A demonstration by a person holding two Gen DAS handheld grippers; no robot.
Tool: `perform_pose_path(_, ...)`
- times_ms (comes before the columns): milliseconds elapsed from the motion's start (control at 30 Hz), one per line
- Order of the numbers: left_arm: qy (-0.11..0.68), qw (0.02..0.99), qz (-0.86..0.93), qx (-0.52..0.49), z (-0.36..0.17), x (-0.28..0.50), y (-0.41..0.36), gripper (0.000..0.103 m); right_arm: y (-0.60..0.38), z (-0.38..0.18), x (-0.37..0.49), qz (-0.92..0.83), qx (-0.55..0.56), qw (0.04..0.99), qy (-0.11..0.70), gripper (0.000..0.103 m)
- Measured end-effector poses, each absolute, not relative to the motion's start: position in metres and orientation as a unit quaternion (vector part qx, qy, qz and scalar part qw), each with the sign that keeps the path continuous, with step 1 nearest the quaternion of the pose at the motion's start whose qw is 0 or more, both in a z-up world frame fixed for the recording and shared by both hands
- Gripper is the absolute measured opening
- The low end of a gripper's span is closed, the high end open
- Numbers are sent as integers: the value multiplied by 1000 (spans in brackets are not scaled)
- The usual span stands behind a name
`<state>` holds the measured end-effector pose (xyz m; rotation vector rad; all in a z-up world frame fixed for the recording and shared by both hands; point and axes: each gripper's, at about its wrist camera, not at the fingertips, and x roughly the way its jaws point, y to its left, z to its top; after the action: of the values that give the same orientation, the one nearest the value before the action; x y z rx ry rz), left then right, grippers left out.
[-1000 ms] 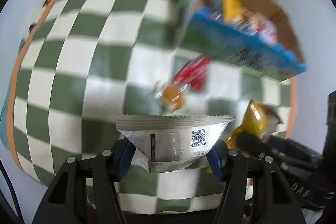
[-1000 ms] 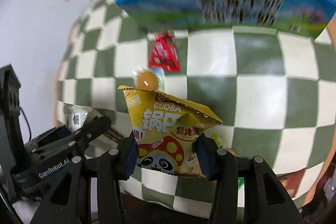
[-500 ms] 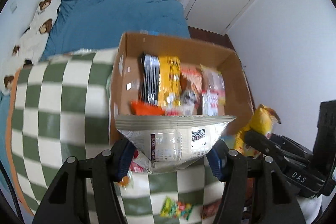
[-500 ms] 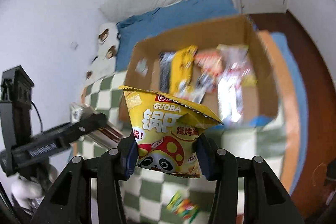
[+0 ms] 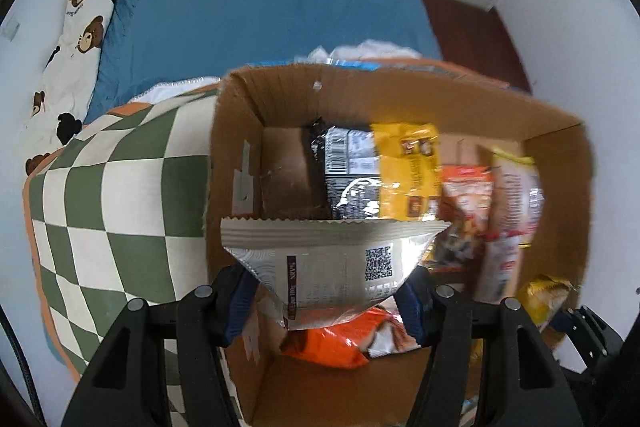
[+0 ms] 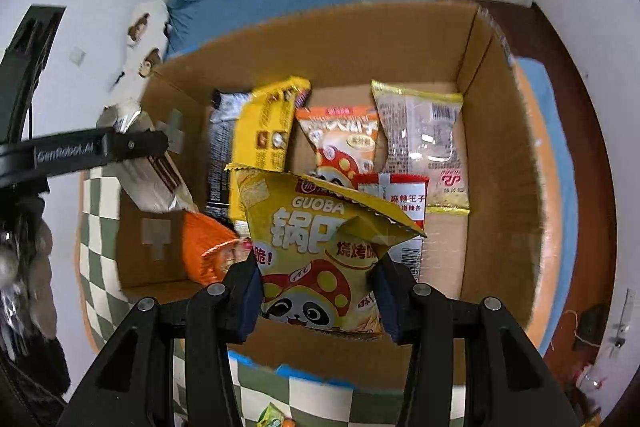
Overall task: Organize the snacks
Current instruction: 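Carry both packs into the box and open both tools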
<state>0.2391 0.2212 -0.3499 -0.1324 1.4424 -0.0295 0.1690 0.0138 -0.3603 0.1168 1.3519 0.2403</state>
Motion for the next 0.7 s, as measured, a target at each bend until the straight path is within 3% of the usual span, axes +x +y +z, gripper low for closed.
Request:
perform_pose_path(133,683,728,0,-54,-377,251,225,62,25,-401,179,118,45,731,671,54)
perform_pose_path(200,679,730,-4,-70,-383,252,230,71,29,-417,183,118,43,716,687,74)
perform_pose_path(267,678,730,-17,-89,-385,250,232,81,29,-423,184,114,42,715,689,79)
perform_pose_path(400,668,738,-20,-90,-383,244,230,88,26,-428,184,112,55,715,688,93)
perform_pose_path(700,628,774,-21,-77,-359,214,218,90,8,-410,176,94,60,745,658,93)
